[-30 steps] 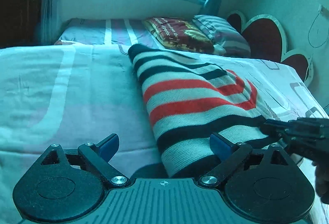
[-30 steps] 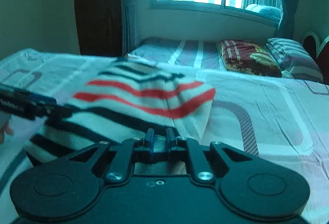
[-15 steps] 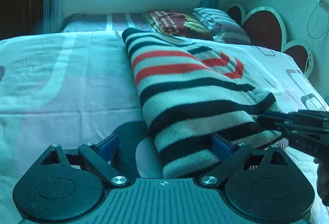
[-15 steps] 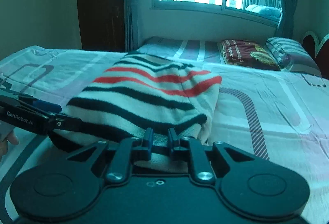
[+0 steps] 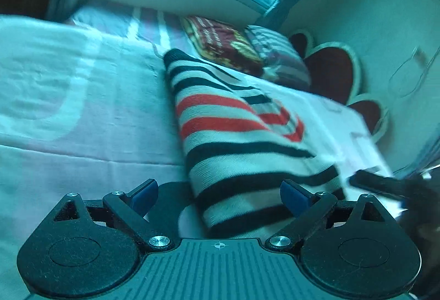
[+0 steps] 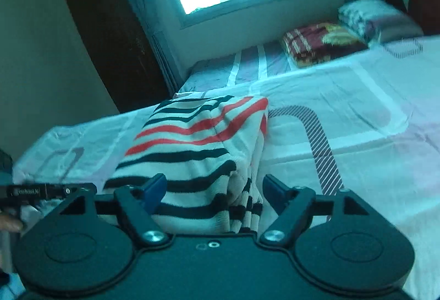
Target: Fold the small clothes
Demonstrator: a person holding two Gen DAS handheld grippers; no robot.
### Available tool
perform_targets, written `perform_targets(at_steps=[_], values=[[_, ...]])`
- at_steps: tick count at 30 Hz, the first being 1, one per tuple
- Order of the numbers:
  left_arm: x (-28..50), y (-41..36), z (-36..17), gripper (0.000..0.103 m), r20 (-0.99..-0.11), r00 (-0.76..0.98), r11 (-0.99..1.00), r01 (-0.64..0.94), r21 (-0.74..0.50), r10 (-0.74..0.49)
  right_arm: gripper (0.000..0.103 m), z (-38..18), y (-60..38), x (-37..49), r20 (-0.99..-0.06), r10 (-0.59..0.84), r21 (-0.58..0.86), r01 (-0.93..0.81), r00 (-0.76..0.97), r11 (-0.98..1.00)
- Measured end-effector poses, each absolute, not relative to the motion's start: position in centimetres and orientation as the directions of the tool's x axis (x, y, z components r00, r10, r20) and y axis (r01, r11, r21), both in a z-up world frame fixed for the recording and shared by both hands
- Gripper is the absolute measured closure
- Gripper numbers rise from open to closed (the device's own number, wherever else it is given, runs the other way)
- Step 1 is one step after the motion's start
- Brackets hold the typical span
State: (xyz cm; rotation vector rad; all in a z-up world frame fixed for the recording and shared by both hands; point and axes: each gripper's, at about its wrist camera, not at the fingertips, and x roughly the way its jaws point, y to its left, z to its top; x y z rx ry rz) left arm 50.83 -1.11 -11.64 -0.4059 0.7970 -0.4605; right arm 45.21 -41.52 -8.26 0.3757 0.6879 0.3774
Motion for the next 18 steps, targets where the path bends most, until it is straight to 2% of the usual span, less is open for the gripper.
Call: perform_targets(at_steps=[2,7,12,18], values=[[52.7,-0.8,-12.4,0.008,-0.571,0.557,0.775,0.238,-0.586,-0.603,0.03,-10.0,-43.7,47.8,-0.533,0.53,0.589,-0.16,0.66,0.792],[56.0,-1.3,-15.0,0.008,-0.589,0.462,0.725,0.202,-0.658,-0.664,0.032,-13.5,-45.7,51.5,-0.561,0.599,0.687,-0.082,0.571,0.722],[58.2,-1.6,-15.8,0.008,-0.558,0.443,0.686,0.208,-0.697,-0.701,0.029,-14.6,-45.2,53.5,-0.529,0.68,0.74,-0.116,0.508,0.662],[60.4,-3.6,-15.4,0.009,-0.576,0.448,0.711,0.236,-0.662,-0.684,0.037,-15.0,-42.9,56.3,-0.529,0.7,0.74,-0.144,0.479,0.657]])
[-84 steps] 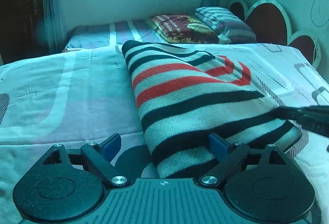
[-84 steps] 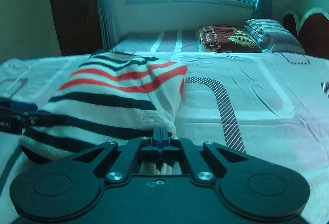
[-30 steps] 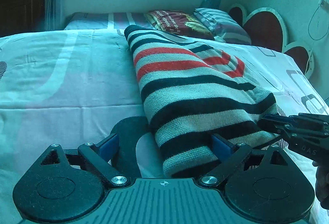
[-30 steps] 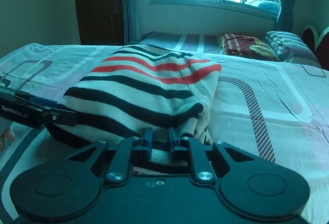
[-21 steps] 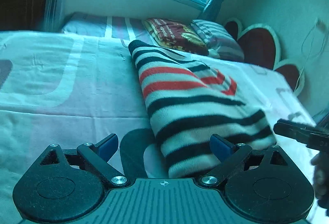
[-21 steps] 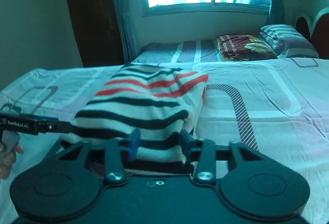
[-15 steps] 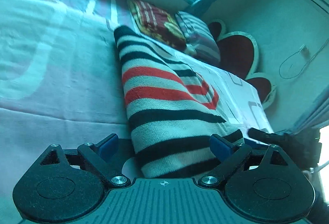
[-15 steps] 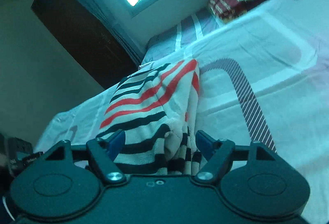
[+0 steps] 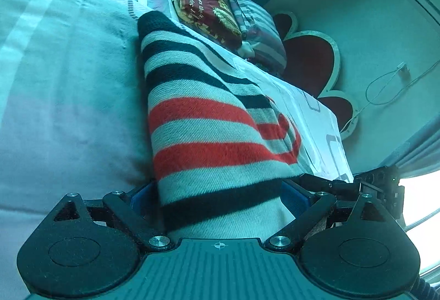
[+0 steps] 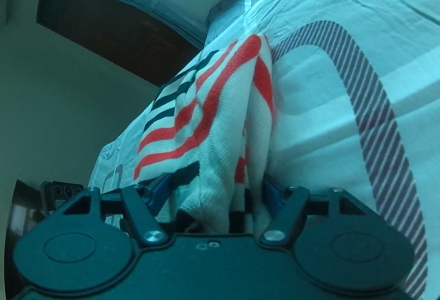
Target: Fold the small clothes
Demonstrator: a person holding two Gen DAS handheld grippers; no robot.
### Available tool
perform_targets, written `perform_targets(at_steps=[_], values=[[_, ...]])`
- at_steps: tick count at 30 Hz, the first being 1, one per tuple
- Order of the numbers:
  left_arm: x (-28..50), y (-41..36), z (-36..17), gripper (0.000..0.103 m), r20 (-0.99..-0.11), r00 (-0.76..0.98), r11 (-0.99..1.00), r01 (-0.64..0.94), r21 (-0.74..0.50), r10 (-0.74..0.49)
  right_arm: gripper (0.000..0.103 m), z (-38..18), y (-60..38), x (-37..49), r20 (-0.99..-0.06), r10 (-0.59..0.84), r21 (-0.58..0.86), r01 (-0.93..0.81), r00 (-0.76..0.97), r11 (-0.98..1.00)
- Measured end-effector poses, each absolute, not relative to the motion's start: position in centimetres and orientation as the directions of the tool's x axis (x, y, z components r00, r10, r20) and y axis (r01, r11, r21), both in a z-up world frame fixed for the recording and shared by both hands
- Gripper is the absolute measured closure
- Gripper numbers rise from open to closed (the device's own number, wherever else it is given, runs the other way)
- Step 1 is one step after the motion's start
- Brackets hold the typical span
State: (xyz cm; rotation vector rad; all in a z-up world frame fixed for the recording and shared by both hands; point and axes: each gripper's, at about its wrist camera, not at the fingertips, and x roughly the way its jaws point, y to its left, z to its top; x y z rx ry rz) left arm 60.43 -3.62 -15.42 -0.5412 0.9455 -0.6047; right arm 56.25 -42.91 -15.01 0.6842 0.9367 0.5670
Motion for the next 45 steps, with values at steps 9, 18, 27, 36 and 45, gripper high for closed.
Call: perform_targets(at_steps=[9,18,27,36,45], values=[[61.1,-4.0,-15.3,0.018,-0.593,0.456,0.735,0.252,-0.629,-0.663,0.046,-15.1,-42.6,56.7,-0.536,0.701,0.727,-0.165,0.47,0.667],[60.5,-6.5,-12.9,0.052,-0.629,0.522,0.815,0.315,-0.486,-0.576,0.067,-12.4,-39.6,55.0,-0.603,0.588,0.56,-0.24,0.539,0.793],[58.3,-5.2,-9.3,0.064,-0.606,0.56,0.824,0.353,-0.443,-0.565,0.068,-9.4,-37.9,52.7,-0.58,0.573,0.508,-0.293,0.58,0.81],[54.5,-0.6,-5.5,0.065,-0.566,0.62,0.836,0.341,-0.429,-0.543,0.068,-5.8,-34.1,51.3,-0.552,0.598,0.483,-0.362,0.582,0.797],[48.0,13.0,-3.5,0.064,-0.573,0.701,0.893,0.221,-0.391,-0.425,0.068,-5.3,-21.7,50.0,-0.524,0.701,0.494,-0.497,0.484,0.713]])
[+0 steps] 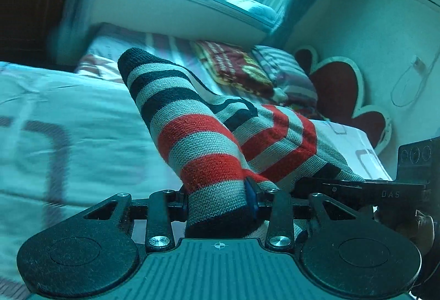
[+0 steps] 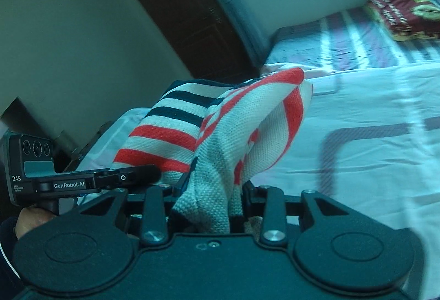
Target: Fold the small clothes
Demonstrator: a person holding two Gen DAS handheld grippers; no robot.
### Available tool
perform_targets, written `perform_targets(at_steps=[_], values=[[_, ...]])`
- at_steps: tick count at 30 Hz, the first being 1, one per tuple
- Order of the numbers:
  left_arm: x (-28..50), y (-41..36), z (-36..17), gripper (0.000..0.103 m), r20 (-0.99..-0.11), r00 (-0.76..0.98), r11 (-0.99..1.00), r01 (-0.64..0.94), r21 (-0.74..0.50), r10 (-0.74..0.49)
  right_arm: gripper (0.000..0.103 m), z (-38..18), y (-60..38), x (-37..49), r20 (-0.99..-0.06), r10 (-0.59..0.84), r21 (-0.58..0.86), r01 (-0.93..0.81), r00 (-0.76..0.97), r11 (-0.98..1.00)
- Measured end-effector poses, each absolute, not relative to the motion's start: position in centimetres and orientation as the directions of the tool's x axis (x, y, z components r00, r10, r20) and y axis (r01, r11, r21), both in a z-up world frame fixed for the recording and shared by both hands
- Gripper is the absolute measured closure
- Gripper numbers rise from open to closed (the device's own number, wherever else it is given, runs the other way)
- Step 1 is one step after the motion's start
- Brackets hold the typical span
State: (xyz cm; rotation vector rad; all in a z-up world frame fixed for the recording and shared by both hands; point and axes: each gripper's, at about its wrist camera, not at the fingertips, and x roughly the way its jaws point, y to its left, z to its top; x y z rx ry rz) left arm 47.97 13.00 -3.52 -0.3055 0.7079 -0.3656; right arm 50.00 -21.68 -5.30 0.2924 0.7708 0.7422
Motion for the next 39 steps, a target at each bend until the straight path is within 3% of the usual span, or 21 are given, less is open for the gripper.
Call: perform_targets(at_steps=[7,12,13,14,15,18,21,23,24,27,30,32,35,39], values=[[43.4,22.7,-5.2,0.064,-0.63,0.706,0.931,0.118,-0.346,-0.324,0.068,-8.5,-11.4,48.6,-0.539,0.75,0.554,-0.509,0.385,0.659],[40.2,26.6,-10.0,0.061,-0.695,0.661,0.935,0.031,-0.352,-0.283,0.067,-13.7,-7.4,48.0,-0.599,0.741,0.58,-0.474,0.303,0.663],[39.7,27.1,-11.4,0.04,-0.713,0.65,0.938,-0.002,-0.346,-0.262,0.06,-15.3,-7.2,48.2,-0.639,0.709,0.559,-0.454,0.298,0.694],[39.0,27.5,-12.4,0.026,-0.712,0.666,0.94,-0.045,-0.338,-0.223,0.061,-16.6,-7.9,48.3,-0.61,0.734,0.603,-0.427,0.298,0.674],[38.2,27.6,-12.9,0.001,-0.707,0.685,0.944,-0.087,-0.319,-0.176,0.062,-17.1,-8.7,48.7,-0.579,0.762,0.651,-0.398,0.291,0.646],[36.4,28.3,-13.5,0.0,-0.68,0.715,0.931,-0.117,-0.344,-0.162,0.061,-17.0,-9.3,49.6,-0.585,0.768,0.665,-0.388,0.26,0.638],[35.2,28.0,-12.3,0.0,-0.66,0.739,0.933,-0.127,-0.337,-0.138,0.043,-14.8,-10.0,49.0,-0.621,0.709,0.572,-0.424,0.335,0.702],[34.0,26.9,-11.7,0.0,-0.655,0.746,0.942,-0.119,-0.314,-0.124,0.053,-13.2,-10.7,47.8,-0.605,0.709,0.539,-0.468,0.363,0.7],[33.7,26.4,-11.4,0.0,-0.65,0.751,0.948,-0.112,-0.298,-0.115,0.062,-12.3,-10.9,47.1,-0.588,0.717,0.528,-0.495,0.373,0.69],[33.3,25.6,-11.4,0.0,-0.664,0.743,0.955,-0.129,-0.268,-0.086,0.073,-10.6,-9.9,45.1,-0.573,0.716,0.425,-0.603,0.398,0.675],[33.0,25.4,-11.8,0.0,-0.671,0.735,0.946,-0.143,-0.29,-0.095,0.074,-10.4,-8.0,43.3,-0.623,0.668,0.269,-0.69,0.407,0.672],[32.7,25.2,-11.9,0.0,-0.675,0.732,0.946,-0.146,-0.289,-0.093,0.07,-11.9,-6.7,43.0,-0.702,0.56,0.115,-0.706,0.44,0.699],[32.4,24.7,-12.3,0.0,-0.684,0.726,0.952,-0.154,-0.265,-0.073,0.068,-12.7,-7.6,44.4,-0.693,0.597,0.238,-0.653,0.405,0.719],[31.4,24.2,-12.7,0.0,-0.694,0.718,0.952,-0.173,-0.251,-0.053,0.068,-12.9,-7.4,43.9,-0.691,0.585,0.22,-0.648,0.424,0.73]])
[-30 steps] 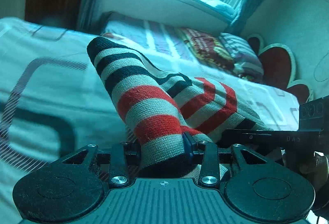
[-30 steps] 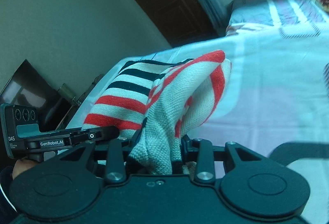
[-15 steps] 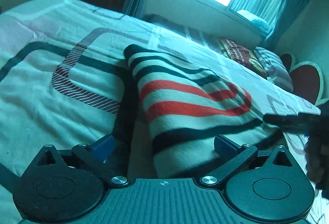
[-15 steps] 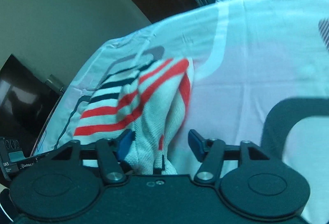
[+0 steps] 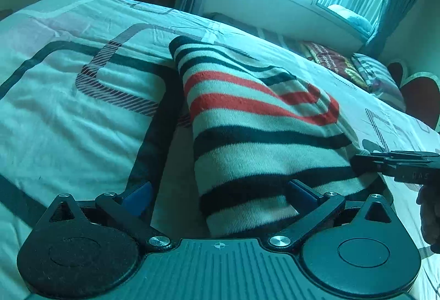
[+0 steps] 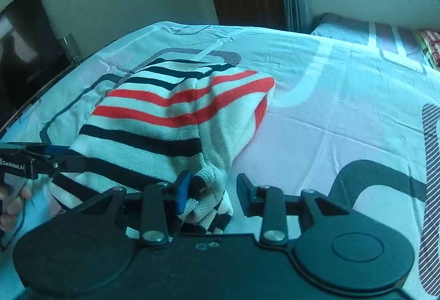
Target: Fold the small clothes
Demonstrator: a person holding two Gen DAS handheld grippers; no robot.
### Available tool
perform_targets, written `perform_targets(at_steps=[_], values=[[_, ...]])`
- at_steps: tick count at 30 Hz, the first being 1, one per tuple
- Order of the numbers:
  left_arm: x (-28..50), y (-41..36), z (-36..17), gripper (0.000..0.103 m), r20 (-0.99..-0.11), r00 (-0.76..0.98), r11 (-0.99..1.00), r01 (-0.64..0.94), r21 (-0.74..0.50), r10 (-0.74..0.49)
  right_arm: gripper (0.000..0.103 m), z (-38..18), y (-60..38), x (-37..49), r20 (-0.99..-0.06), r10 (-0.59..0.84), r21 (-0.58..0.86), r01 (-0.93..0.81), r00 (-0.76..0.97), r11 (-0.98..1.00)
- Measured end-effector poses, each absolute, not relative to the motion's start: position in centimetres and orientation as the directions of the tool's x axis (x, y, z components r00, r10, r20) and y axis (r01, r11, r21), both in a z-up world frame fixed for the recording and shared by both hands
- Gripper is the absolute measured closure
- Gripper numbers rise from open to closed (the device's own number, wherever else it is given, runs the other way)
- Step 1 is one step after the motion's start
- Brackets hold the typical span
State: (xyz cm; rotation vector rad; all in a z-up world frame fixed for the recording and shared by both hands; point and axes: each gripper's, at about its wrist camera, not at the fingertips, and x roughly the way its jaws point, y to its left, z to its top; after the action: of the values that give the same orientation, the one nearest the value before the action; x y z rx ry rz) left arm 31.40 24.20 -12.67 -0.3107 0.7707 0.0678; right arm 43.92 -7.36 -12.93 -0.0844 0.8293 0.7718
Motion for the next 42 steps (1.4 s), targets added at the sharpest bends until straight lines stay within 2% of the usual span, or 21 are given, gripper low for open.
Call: perform_targets(at_steps=[2,4,5,6,7,8,11,15,19,22,24,29,35,42], values=[[30.5,23.5,-12.6,0.0,-0.709,0.704,0.958,-0.184,-0.22,-0.028,0.064,-12.9,-8.4,44.2,-0.698,0.591,0.297,-0.589,0.404,0.752],[29.1,22.4,-12.4,0.0,-0.722,0.692,0.969,-0.185,-0.166,0.008,0.054,-12.4,-10.1,43.1,-0.704,0.588,0.33,-0.551,0.398,0.767],[28.2,21.9,-12.1,0.0,-0.72,0.693,0.972,-0.183,-0.147,0.021,0.054,-11.8,-10.7,42.3,-0.696,0.592,0.338,-0.543,0.407,0.769],[27.2,21.4,-11.7,0.0,-0.713,0.7,0.974,-0.18,-0.137,0.029,0.05,-11.3,-11.2,41.4,-0.688,0.596,0.339,-0.543,0.414,0.768],[26.1,20.9,-11.2,0.0,-0.704,0.709,0.975,-0.18,-0.129,0.037,0.041,-10.8,-11.8,40.0,-0.681,0.597,0.335,-0.544,0.424,0.769],[25.0,20.4,-10.7,0.0,-0.695,0.718,0.976,-0.176,-0.127,0.039,0.037,-10.2,-12.3,38.7,-0.67,0.606,0.338,-0.549,0.43,0.764],[21.9,18.8,-8.8,0.0,-0.663,0.747,0.98,-0.164,-0.11,0.05,0.036,-8.5,-13.6,34.7,-0.651,0.619,0.336,-0.564,0.439,0.754],[17.8,16.4,-5.8,0.0,-0.621,0.781,0.988,-0.14,-0.068,0.068,0.012,-6.1,-15.0,29.2,-0.632,0.615,0.311,-0.573,0.472,0.759],[14.2,14.7,-3.4,0.0,-0.598,0.797,0.991,-0.129,-0.03,0.086,0.007,-3.8,-16.0,24.0,-0.63,0.575,0.243,-0.57,0.522,0.785],[11.2,13.7,-2.0,0.0,-0.578,0.814,0.992,-0.116,-0.049,0.067,0.001,-2.5,-17.1,20.6,-0.616,0.559,0.222,-0.559,0.555,0.799],[9.0,12.7,-1.1,0.0,-0.554,0.831,0.994,-0.101,-0.048,0.057,0.001,-1.7,-17.6,18.5,-0.607,0.557,0.219,-0.554,0.567,0.803],[4.8,10.8,0.8,0.0,-0.533,0.845,0.993,-0.103,-0.064,0.053,0.001,0.3,-17.7,12.8,-0.568,0.473,0.07,-0.534,0.673,0.843],[1.1,9.5,2.8,0.0,-0.46,0.887,0.994,-0.085,-0.073,0.042,0.001,1.7,-18.8,9.8,-0.512,0.476,0.058,-0.525,0.715,0.849],[-0.9,8.1,3.8,0.0,-0.441,0.894,0.993,-0.107,-0.044,0.076,0.001,1.9,-19.0,8.4,-0.494,0.464,0.041,-0.514,0.735,0.857]])
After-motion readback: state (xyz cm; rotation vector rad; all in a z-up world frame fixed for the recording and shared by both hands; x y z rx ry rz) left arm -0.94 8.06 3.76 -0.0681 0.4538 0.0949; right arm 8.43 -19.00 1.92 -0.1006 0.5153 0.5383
